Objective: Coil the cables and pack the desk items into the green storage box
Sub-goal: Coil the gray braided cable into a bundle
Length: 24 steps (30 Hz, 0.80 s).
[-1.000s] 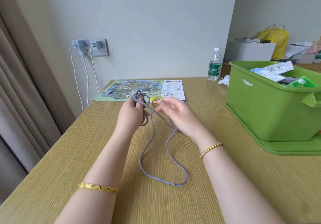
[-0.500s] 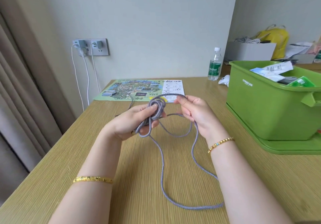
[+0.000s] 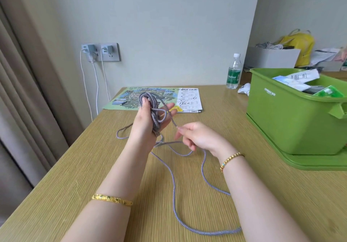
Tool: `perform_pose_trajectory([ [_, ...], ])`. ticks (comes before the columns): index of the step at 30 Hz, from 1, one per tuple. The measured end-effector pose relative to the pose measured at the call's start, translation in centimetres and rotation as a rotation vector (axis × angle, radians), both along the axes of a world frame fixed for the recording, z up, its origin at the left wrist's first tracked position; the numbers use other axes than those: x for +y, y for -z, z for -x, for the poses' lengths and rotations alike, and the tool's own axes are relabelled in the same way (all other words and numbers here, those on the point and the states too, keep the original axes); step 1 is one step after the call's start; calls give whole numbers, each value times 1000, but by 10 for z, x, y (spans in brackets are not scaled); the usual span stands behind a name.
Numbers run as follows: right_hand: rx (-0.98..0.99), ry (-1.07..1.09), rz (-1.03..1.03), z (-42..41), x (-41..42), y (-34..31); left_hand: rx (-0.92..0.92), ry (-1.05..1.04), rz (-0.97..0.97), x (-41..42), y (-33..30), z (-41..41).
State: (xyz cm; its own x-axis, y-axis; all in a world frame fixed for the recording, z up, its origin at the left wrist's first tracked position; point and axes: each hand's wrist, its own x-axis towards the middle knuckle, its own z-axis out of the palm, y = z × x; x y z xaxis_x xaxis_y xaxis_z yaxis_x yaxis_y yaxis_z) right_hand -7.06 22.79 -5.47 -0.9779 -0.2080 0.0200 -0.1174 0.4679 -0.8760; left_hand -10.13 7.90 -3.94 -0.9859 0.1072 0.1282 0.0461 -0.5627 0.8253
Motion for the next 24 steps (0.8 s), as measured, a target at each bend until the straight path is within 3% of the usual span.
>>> perform_pose_trajectory([
  [4,-59,-70,-67,-4,-7,0,-18,-185,128,0,1,4],
  [14,-42,46,-171,-5,-5,-1,0,-543,297,-21,0,17],
  [16,-6,73,-78,-4,-5,-2,-8,-577,336,-26,1,20],
  [19,92,127,218,-2,-3,-5,-20,-574,370,-28,3,24],
  [24,77,22,543,-3,1,-7,-9,-552,510,-28,5,25],
])
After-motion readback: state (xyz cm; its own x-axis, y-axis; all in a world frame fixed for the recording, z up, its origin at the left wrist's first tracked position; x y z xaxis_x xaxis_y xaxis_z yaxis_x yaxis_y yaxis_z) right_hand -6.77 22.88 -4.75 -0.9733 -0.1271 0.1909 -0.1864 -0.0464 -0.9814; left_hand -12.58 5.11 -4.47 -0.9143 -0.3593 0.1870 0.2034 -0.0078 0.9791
